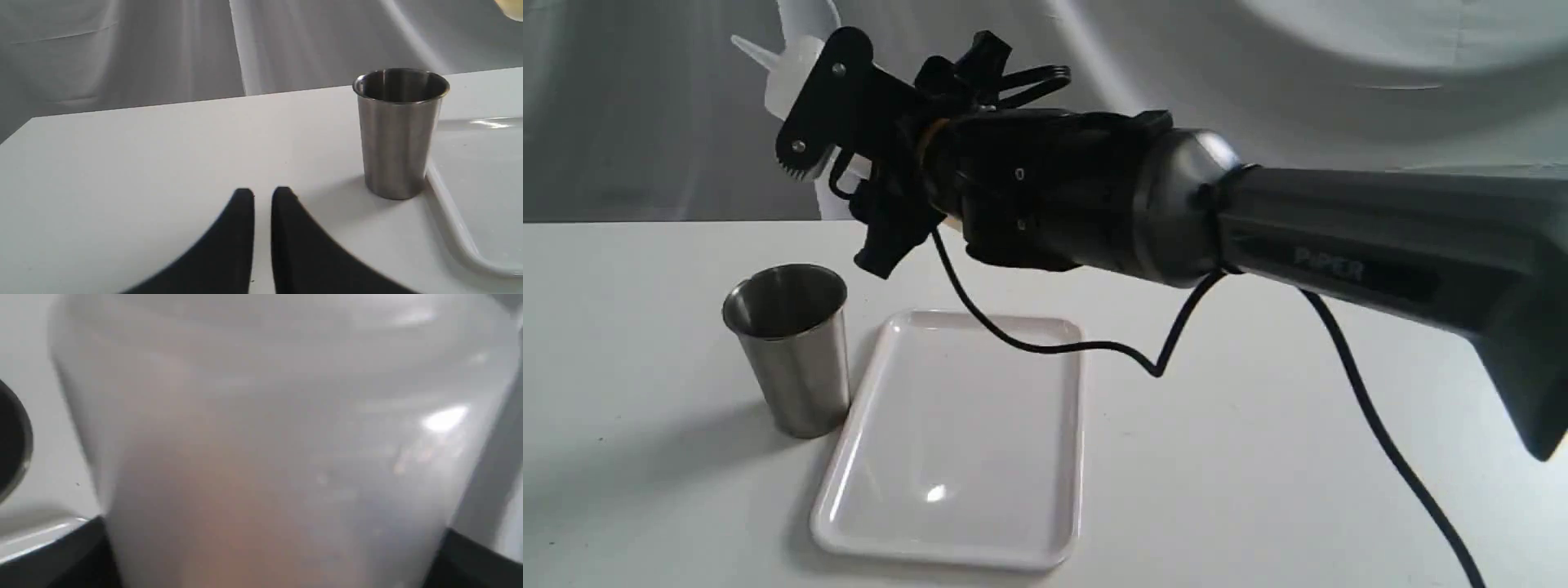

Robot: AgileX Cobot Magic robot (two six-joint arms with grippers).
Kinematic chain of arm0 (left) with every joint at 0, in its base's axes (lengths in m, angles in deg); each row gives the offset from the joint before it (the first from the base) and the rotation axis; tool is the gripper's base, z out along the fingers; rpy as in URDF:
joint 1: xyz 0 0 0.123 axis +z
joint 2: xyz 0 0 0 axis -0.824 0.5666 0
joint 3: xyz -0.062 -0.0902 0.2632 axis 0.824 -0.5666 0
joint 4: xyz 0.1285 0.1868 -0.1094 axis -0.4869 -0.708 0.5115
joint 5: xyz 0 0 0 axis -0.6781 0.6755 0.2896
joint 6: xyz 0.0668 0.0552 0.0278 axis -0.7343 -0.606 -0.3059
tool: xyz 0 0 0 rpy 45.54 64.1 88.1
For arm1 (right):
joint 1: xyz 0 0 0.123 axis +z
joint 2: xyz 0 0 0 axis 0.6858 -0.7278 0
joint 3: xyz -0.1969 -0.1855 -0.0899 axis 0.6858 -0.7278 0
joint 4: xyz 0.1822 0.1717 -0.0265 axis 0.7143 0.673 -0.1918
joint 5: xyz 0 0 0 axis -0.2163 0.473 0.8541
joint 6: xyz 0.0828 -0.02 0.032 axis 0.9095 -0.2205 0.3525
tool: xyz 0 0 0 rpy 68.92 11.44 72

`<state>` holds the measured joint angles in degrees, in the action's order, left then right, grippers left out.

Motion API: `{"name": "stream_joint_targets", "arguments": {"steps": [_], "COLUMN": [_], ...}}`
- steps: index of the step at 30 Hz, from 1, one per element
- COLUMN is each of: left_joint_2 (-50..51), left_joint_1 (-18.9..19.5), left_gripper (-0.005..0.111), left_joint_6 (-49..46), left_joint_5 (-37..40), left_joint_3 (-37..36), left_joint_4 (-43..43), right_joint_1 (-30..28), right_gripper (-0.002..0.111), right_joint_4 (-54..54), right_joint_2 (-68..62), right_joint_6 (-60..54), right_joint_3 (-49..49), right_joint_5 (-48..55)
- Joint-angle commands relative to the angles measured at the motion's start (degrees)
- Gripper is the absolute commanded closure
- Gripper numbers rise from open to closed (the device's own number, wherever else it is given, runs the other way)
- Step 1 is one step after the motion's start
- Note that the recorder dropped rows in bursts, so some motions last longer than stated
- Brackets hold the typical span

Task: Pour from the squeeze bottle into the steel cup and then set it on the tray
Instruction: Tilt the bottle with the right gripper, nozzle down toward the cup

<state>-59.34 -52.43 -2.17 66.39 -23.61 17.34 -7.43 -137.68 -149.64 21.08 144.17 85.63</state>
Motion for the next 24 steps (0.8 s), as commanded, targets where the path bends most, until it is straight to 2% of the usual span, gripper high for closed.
{"name": "stream_joint_targets", "arguments": {"steps": [1, 15, 24], "left_joint_2": [-0.28, -0.28, -0.28], "left_joint_1": [-0.36, -0.36, -0.36], "left_gripper": [0.098, 0.098, 0.098], "left_joint_6": [0.1, 0.1, 0.1], "left_joint_5": [-0.25, -0.25, -0.25], "left_joint_3": [-0.25, -0.25, -0.25], "left_joint_4": [0.02, 0.02, 0.02], "right_joint_1": [0.17, 2.39, 2.39], "right_gripper": [0.108, 0.108, 0.108], "right_joint_4": [-3.16, -7.6, -7.85], "right_joint_2": [0.0, -1.64, -2.97], "right_joint_6": [0.3, -12.51, -13.68], "right_joint_3": [0.82, 0.82, 0.82], "right_joint_5": [3.19, 8.69, 13.03]}}
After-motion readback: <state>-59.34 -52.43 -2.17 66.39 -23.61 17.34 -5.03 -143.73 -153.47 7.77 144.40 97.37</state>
